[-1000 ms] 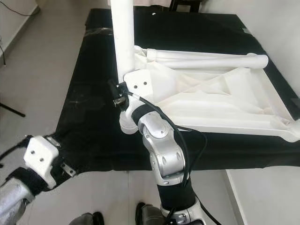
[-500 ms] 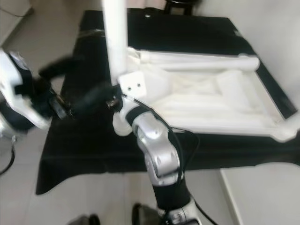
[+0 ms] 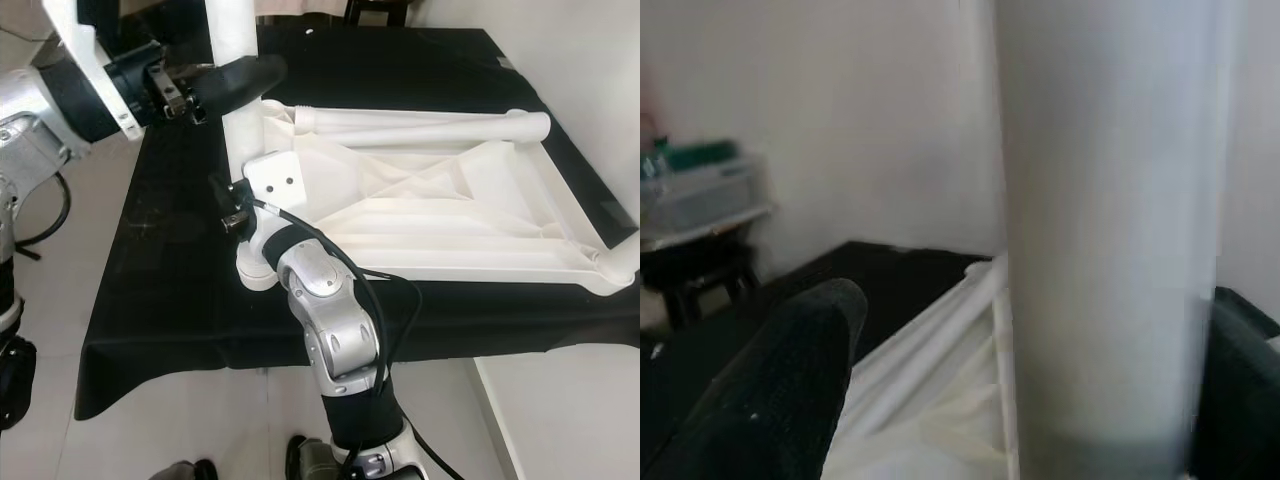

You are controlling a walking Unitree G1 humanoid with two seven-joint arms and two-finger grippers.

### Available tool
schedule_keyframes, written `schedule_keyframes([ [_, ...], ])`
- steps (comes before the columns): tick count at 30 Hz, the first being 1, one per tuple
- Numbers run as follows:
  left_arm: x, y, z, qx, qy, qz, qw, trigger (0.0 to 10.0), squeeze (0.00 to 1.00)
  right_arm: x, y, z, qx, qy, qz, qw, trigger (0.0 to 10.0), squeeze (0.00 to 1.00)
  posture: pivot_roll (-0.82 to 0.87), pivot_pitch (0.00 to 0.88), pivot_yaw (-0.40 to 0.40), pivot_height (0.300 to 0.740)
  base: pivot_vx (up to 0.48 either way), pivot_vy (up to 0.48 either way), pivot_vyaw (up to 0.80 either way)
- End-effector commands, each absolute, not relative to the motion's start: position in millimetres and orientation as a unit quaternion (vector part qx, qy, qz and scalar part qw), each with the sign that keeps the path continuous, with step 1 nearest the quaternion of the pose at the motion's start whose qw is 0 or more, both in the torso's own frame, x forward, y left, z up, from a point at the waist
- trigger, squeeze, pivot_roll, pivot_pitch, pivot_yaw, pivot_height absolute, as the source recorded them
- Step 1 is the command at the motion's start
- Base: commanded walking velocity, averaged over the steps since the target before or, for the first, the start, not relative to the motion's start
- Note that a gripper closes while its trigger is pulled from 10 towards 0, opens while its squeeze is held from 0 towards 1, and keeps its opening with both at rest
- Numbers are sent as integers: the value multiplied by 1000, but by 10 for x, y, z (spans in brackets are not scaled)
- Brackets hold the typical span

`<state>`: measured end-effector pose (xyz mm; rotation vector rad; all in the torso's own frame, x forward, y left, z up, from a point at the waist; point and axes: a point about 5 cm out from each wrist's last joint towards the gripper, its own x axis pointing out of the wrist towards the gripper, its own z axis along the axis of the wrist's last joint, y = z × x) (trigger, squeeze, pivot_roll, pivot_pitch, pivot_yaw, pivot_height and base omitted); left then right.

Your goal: Building children table

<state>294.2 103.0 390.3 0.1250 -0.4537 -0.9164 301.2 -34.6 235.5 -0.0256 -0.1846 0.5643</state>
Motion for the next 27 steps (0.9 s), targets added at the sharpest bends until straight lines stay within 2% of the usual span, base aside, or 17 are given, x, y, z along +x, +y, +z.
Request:
schedule_keyframes([
  [1,2996,970,3910,58,-195,-436,877,10000,0,3045,-327,1886,-4,24,284,959,10000,0,-190,206,-59,740,0,0,0],
  [3,3042,883,3932,36,-165,-455,874,10000,0,3049,-321,1888,-4,22,285,958,10000,0,-191,205,-59,740,0,0,0],
  [6,3042,883,3932,36,-165,-455,874,10000,0,3049,-321,1888,-4,22,285,958,10000,0,-191,205,-59,740,0,0,0],
  [7,3048,852,3938,27,-153,-465,872,4039,0,3053,-319,1887,-4,22,285,958,10000,0,-189,200,-60,740,0,0,0],
  [8,3055,825,3938,18,-143,-475,868,0,0,3057,-317,1886,-4,21,285,958,10000,0,-188,200,-59,740,0,0,0],
  [17,3019,766,3877,17,-113,-508,854,0,0,3087,-310,1910,-7,17,291,957,10000,0,-188,193,-66,740,0,0,0],
  [23,2905,822,3814,22,-105,-519,848,0,0,3219,-364,2050,-20,1,352,936,10000,0,-190,189,-69,740,0,0,0],
  [24,2869,841,3812,23,-105,-520,847,0,0,3256,-389,2107,-19,-6,373,928,10000,682,-190,189,-69,740,0,0,0],
  [25,2815,865,3817,26,-107,-522,846,0,0,3283,-407,2171,-19,-12,409,912,10000,1000,-191,191,-72,740,0,0,0],
  [27,2730,904,3834,30,-110,-526,843,0,0,3315,-442,2272,-28,-27,458,888,10000,1000,-191,191,-72,740,0,0,0],
])
